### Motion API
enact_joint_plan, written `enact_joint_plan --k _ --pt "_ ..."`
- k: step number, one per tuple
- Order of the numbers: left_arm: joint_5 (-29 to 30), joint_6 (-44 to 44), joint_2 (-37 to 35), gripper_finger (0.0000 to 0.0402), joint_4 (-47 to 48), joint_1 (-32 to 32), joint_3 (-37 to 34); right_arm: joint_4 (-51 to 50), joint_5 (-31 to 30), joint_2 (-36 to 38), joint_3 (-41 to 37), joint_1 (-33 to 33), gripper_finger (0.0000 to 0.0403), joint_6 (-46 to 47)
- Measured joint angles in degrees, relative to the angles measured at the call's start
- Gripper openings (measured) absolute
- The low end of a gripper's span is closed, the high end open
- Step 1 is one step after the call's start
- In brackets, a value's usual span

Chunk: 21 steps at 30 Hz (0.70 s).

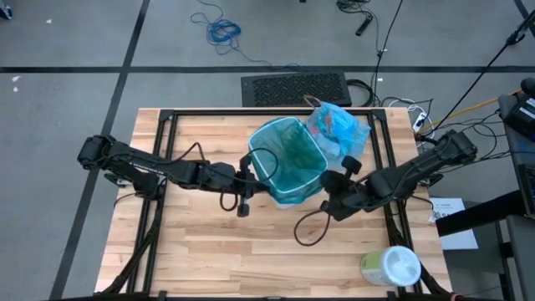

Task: Place trash/remove bag and relplace
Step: Insert a blue trash bag into the trash bin

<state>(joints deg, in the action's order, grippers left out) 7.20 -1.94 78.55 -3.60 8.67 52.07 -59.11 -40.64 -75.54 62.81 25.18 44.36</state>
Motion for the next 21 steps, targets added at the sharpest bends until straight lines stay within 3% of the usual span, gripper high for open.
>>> enact_joint_plan --k 15,21 --pt "2.34 1.16 -0.03 0.0000 3.00 3.46 0.00 1.13 0.20 7.29 1.15 7.85 0.0007 1.02" --pt "2.32 1.12 -0.88 0.0000 3.15 4.38 0.00 8.00 0.17 8.41 3.83 9.87 0.0008 -8.29"
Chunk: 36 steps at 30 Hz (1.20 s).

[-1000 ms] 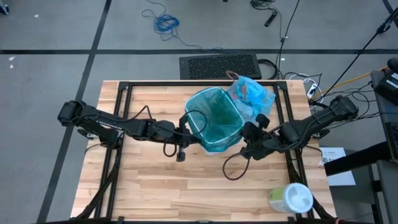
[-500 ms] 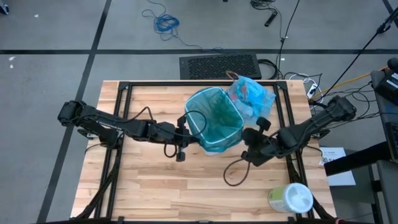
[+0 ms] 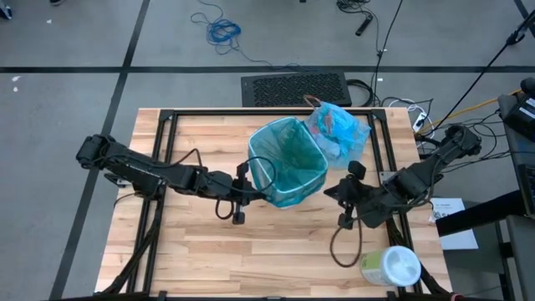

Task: Place trash/remove bag and relplace
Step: Insert a blue trash bag into the trash bin

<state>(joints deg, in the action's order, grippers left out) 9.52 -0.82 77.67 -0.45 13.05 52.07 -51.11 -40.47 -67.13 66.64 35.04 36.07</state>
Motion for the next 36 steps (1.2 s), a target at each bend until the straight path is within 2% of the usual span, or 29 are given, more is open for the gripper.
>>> enact_joint_plan --k 4,9,13,17,19,27,33,36 --pt "0.00 -0.14 -1.54 0.0000 0.17 0.16 0.00 8.06 -0.15 -1.14 0.22 -0.32 0.0008 -9.08" --pt "1.01 -2.54 -2.85 0.0000 0.17 0.12 0.00 15.99 -0.55 -6.88 0.23 -0.32 0.0001 -20.65" --pt "1.97 -2.63 -3.41 0.0000 0.11 0.12 0.00 18.75 -7.40 -13.82 0.21 -0.32 0.0001 -26.22" --pt "1.97 -2.64 -3.39 0.0000 0.19 0.12 0.00 20.13 -17.68 -20.12 0.17 -0.30 0.0000 -29.04" --pt "1.97 -2.64 -3.39 0.0000 0.04 0.12 0.00 20.00 -20.95 -22.96 0.17 -0.19 0.0000 -29.30" --pt "1.97 -2.55 -3.39 0.0000 -0.91 0.15 0.00 18.25 -21.26 -28.52 0.12 0.55 0.0000 -24.94" --pt "1.97 -1.62 -3.39 0.0000 -2.05 1.69 0.00 22.97 -30.23 -26.39 0.12 5.32 0.0000 -27.61" --pt "1.97 -2.15 -3.39 0.0000 -2.60 2.48 0.00 26.76 -32.44 -25.51 0.15 7.32 0.0000 -31.24"
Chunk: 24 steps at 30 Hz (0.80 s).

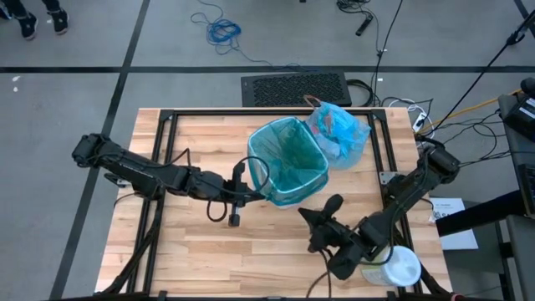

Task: Place trash/remove bag and relplace
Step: Insert a blue trash bag into the trash bin

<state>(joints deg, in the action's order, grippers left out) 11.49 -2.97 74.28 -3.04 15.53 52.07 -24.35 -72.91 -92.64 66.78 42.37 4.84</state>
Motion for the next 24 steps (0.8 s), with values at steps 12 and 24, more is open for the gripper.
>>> enact_joint_plan --k 12,24 --pt "5.13 -0.21 1.66 0.0000 -0.50 0.52 0.00 -2.26 -0.76 -2.03 0.00 -5.27 0.0000 0.41" --pt "8.58 4.20 8.62 0.0000 2.46 0.48 0.00 -8.97 2.17 -3.79 -0.02 -5.31 0.0000 11.77"
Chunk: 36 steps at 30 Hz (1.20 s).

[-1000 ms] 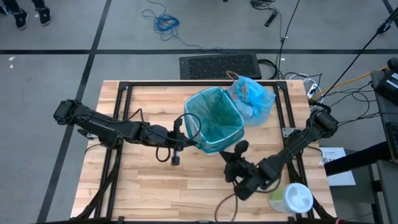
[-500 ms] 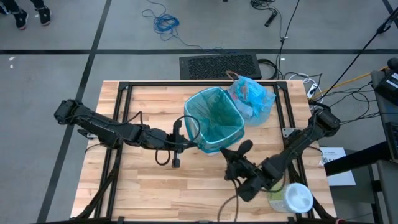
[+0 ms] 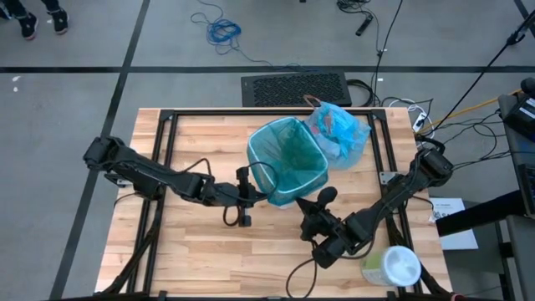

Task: Place trash/remove bag and relplace
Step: Insert a blue trash bag into the trash bin

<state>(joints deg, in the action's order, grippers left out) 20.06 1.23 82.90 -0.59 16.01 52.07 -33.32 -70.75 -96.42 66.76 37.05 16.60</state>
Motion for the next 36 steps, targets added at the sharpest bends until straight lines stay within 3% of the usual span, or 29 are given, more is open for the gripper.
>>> enact_joint_plan --k 11,14,17,21,25,29,31,36 --pt "7.70 1.46 -2.00 0.0000 -0.43 5.01 0.00 0.36 -3.16 6.27 0.00 6.84 0.0000 0.77" --pt "16.13 4.41 -3.76 0.0000 1.45 7.45 0.00 -3.58 -4.06 8.75 0.00 7.82 0.0000 3.69" --pt "27.89 12.38 -5.97 0.0000 9.87 8.24 0.00 -13.76 -4.36 11.06 0.02 8.16 0.0000 14.23" --pt "35.35 20.81 -7.39 0.0000 22.49 7.90 -0.06 -32.62 -4.19 12.66 0.02 8.80 0.0000 36.77" --pt "43.24 24.24 -8.73 0.0000 23.19 5.70 -3.91 -46.11 -6.07 12.73 -0.53 10.12 0.0000 55.90" --pt "42.32 24.67 -11.33 0.0000 17.18 1.68 -9.92 -47.72 -7.53 12.85 -3.85 10.69 0.0000 62.34" --pt "38.28 19.77 -13.18 0.0000 7.98 -0.02 -13.52 -47.69 -7.63 12.90 -5.65 10.39 0.0000 64.40" --pt "15.62 -1.00 -17.49 0.0000 -31.71 -5.21 -24.59 -47.81 -10.08 13.21 -9.09 9.02 0.0000 68.72"
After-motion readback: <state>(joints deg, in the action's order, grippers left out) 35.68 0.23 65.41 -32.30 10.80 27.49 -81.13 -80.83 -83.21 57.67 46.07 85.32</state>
